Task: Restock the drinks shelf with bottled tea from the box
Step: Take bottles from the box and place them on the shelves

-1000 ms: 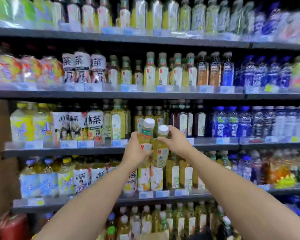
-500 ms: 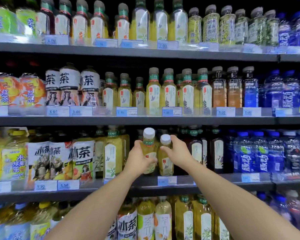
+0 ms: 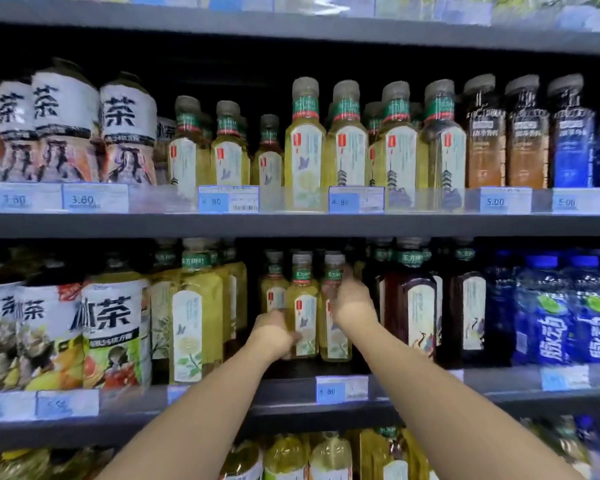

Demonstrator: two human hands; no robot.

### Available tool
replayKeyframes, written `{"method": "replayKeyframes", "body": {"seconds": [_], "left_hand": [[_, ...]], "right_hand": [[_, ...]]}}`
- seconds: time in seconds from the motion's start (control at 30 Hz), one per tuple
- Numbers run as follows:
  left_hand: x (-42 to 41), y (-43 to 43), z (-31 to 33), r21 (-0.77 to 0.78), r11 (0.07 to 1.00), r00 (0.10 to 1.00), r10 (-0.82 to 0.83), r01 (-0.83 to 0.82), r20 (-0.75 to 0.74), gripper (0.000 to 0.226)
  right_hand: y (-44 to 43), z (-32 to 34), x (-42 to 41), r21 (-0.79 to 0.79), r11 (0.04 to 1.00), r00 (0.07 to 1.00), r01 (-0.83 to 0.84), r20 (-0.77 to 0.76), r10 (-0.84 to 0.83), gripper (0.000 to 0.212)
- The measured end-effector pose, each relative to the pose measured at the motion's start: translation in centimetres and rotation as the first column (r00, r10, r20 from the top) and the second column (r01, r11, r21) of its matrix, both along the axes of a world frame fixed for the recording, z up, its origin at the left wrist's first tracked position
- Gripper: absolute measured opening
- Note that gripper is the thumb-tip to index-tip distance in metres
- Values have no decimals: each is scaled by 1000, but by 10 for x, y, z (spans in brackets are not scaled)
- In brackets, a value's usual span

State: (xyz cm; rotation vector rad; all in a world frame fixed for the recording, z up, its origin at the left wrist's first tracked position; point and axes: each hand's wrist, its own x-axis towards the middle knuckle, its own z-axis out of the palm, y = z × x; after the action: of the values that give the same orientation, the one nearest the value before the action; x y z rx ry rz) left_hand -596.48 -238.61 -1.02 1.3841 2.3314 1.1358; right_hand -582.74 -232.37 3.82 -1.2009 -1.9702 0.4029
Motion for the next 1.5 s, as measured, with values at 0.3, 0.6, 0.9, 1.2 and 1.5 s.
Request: {"method": "replayKeyframes", "body": {"seconds": [0.3, 0.6, 0.9, 1.2, 1.5], "left_hand": [[6, 0, 9, 19, 999, 983, 32, -29, -180, 18], [17, -1, 13, -45, 993, 970, 96, -109, -224, 22], [88, -115, 13, 170, 985, 885, 96, -20, -456, 11], [130, -216, -148, 168, 967, 727, -26, 193, -686, 13], [132, -282, -395, -278, 956, 765, -246, 91, -595, 23]], "right_hand": [[-33, -30, 22, 359, 921, 746, -154, 653, -130, 43], [-30, -34, 32, 195, 976, 725, -95, 686, -66, 58], [-124, -33, 78, 328, 941, 845, -80, 523, -111, 31], [-205, -190, 128, 267, 954, 864, -137, 504, -17, 21], [-260, -448, 141, -233, 960, 764, -156, 588, 267, 21]]}}
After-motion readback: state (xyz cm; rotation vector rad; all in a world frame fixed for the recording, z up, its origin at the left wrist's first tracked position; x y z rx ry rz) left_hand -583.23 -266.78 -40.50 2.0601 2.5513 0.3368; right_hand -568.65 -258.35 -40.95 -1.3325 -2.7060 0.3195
